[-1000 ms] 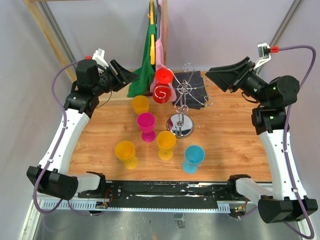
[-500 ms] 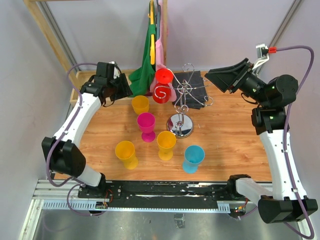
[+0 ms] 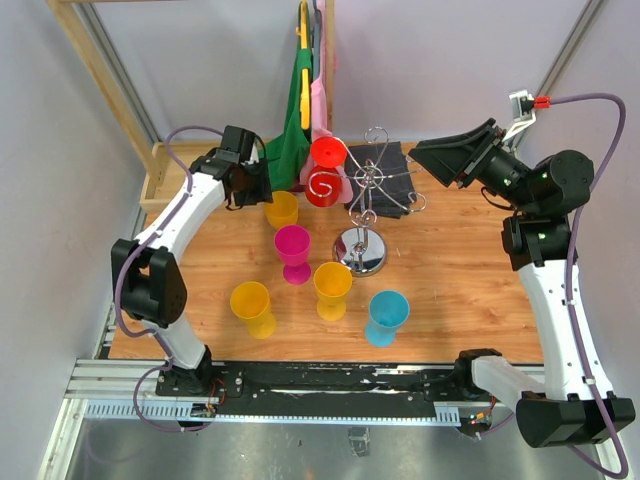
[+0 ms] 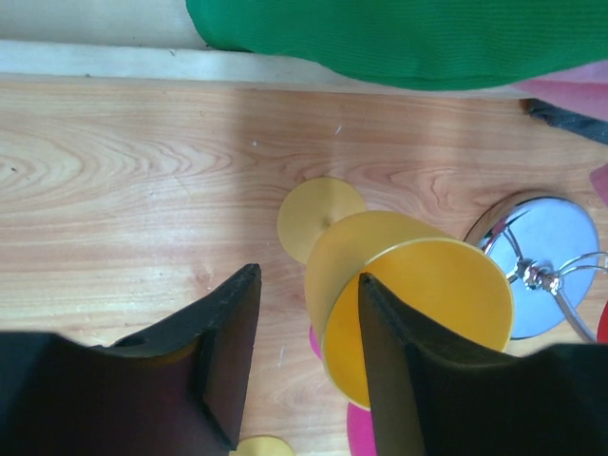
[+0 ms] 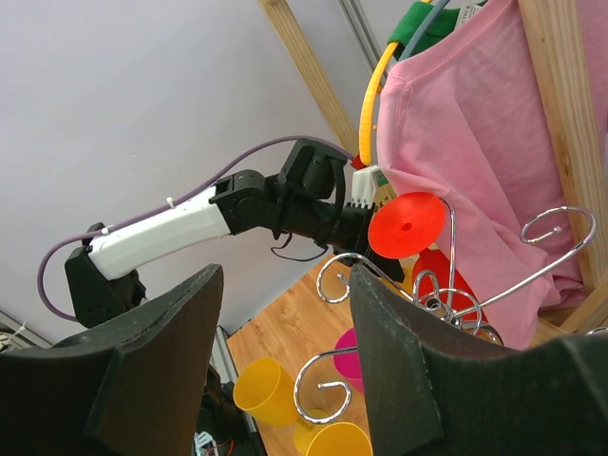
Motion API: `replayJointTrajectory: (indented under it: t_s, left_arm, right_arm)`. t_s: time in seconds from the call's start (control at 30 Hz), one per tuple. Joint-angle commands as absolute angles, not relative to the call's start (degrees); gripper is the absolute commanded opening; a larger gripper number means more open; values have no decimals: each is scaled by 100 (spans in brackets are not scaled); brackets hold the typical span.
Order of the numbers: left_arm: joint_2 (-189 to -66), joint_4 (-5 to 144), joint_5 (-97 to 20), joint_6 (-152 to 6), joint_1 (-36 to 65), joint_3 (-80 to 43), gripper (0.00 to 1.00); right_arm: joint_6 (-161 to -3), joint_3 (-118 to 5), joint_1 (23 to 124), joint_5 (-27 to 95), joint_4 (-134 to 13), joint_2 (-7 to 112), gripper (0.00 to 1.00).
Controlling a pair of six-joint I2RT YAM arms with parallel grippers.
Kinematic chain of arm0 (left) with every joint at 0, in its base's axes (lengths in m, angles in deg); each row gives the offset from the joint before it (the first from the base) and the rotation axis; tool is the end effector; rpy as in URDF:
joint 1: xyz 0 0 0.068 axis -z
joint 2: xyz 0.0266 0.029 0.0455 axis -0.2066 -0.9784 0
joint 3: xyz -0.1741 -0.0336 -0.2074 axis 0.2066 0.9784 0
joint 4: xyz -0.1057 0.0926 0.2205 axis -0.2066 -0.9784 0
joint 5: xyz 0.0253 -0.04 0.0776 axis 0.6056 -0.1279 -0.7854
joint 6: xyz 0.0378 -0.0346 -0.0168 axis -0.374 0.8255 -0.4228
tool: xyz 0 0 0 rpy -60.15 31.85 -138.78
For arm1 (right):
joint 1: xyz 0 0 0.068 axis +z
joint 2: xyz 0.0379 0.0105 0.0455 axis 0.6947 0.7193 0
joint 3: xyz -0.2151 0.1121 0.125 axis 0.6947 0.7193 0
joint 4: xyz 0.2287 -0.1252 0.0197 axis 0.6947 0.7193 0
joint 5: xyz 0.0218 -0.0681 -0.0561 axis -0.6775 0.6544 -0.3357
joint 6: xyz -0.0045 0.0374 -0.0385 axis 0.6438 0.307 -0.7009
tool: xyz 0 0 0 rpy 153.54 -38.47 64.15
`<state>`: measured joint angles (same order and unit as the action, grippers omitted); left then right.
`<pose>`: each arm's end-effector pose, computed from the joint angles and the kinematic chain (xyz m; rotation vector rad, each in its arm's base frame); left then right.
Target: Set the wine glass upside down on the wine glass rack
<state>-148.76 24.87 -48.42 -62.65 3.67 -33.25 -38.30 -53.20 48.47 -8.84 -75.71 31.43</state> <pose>0.3574 -0.0990 0.3044 -0.1435 2.4969 -0.2409 0.1960 0.0430 0.4970 -0.3557 1.3480 1.2949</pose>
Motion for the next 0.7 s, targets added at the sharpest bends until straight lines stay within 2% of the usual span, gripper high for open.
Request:
replayJointTrajectory:
  t_s: [0.0, 0.1, 0.2, 0.33, 0.67]
  left_arm:
    - [-14983, 2496, -5011, -6375, 440, -3519, 43]
    - [-15008, 2496, -5099, -6388, 465, -3511, 25]
    - [-15009, 2496, -5138, -6397, 477, -3498, 23]
    - [-14990, 2495, -5208, -6392, 486, -3497, 2]
    - [-14397, 2264, -6203, -6370, 487, -3704, 0]
  right_arm:
    - [-3978, -5348, 4776, -791, -7571, 3030, 57]
    - [-3952, -5330, 4778, -780, -7602, 3050, 57]
    - [-3903, -5292, 4776, -774, -7676, 3068, 57]
    - [-3829, -5245, 4778, -766, -7772, 3087, 57]
    - [-3830, -5248, 4778, -782, -7727, 3040, 57]
